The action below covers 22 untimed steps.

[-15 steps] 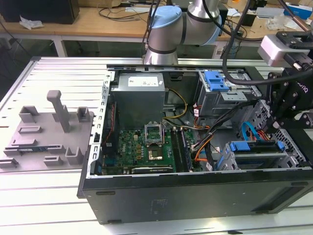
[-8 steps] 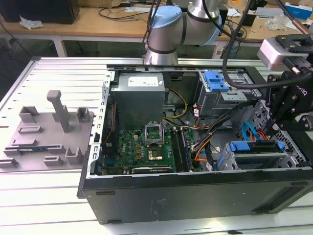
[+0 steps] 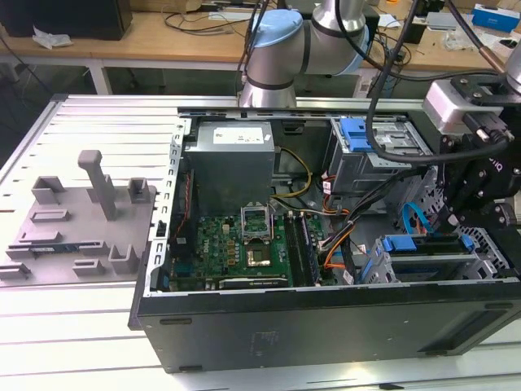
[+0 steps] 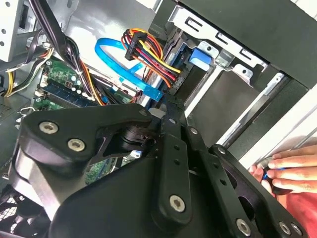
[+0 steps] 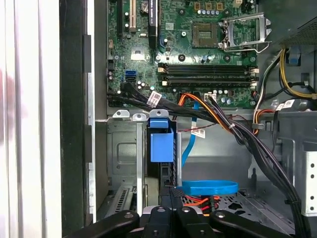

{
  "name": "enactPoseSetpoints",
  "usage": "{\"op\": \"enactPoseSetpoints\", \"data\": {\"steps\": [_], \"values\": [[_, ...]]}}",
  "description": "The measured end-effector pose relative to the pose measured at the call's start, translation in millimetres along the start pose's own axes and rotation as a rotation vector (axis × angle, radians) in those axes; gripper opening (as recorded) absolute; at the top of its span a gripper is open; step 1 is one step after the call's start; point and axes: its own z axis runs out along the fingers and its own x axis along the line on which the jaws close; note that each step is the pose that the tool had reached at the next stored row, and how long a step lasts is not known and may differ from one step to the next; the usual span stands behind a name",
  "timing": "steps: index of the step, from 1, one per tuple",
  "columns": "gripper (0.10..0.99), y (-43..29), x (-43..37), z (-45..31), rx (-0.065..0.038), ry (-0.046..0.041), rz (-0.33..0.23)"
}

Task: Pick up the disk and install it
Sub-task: 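Insert the second disk wire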

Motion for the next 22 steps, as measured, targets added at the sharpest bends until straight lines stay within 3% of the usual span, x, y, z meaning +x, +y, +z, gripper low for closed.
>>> {"op": "enactPoseSetpoints", "data": {"steps": [10,22], "values": [[0.106,-0.1,0.4,8.3,0.0,0.0001,0.0],[0.106,-0.1,0.4,10.1,0.0,0.0001,-0.002]]}}
